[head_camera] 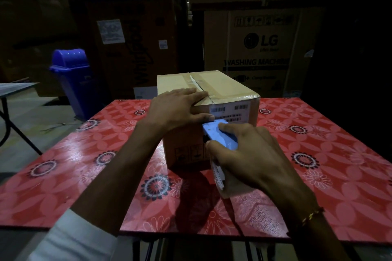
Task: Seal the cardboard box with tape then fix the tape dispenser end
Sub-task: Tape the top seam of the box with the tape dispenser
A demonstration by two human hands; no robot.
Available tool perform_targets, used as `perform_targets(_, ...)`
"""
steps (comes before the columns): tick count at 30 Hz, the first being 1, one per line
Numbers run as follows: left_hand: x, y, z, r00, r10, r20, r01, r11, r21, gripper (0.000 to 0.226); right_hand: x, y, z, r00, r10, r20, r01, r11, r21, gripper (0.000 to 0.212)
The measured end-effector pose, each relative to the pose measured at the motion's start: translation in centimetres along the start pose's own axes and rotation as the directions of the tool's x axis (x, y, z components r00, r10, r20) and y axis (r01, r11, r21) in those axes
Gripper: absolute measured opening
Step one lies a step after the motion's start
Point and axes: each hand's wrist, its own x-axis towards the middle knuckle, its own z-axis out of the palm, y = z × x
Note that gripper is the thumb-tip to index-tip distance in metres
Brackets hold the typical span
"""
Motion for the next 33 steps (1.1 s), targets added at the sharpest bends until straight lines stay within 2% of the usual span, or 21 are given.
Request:
perform_targets(5, 0.0, 0.0, -0.1, 1.000, 0.006, -0.002, -0.007, 1.000, -0.008, 0.083, 0.9, 0.2, -1.0, 0.999, -0.001, 0.046, 0.001, 1.000, 0.001, 0.057)
perform_targets(12, 0.3, -0.1, 0.1, 1.000, 0.013, 0.014, -0.012, 1.000, -0.026, 0.086, 0.9, 0.7, -0.4, 1.000, -0.009, 0.006, 0.009, 1.000, 0.009, 0.058)
perform_targets(19, 0.3, 0.3, -0.4, 0.999, 0.019, 0.035, -0.018, 1.000, -0.015, 0.086, 1.0, 0.7, -0.4, 1.000, 0.007, 0.017, -0.008, 0.998, 0.069, 0.053)
perform_targets(23, 0.6, 0.5, -0.6, 0.998, 0.011, 0.055, -0.010, 1.000, -0.022, 0.086, 1.0, 0.4, -0.8, 1.000, 0.025, 0.017, -0.026, 0.996, 0.086, 0.040)
perform_targets(30, 0.2, 0.8, -0.5, 0.999, 0.001, 0.039, -0.001, 1.000, 0.016, 0.084, 2.8, -0.6, -3.0, 0.985, 0.043, 0.165, -0.047, 0.999, 0.018, 0.032)
perform_targets(33, -0.4, 0.9, 0.5, 1.000, 0.007, -0.008, -0.006, 0.997, 0.071, 0.101, 3.7, -0.3, -2.2, 0.968, 0.103, 0.227, -0.098, 0.995, -0.034, 0.035)
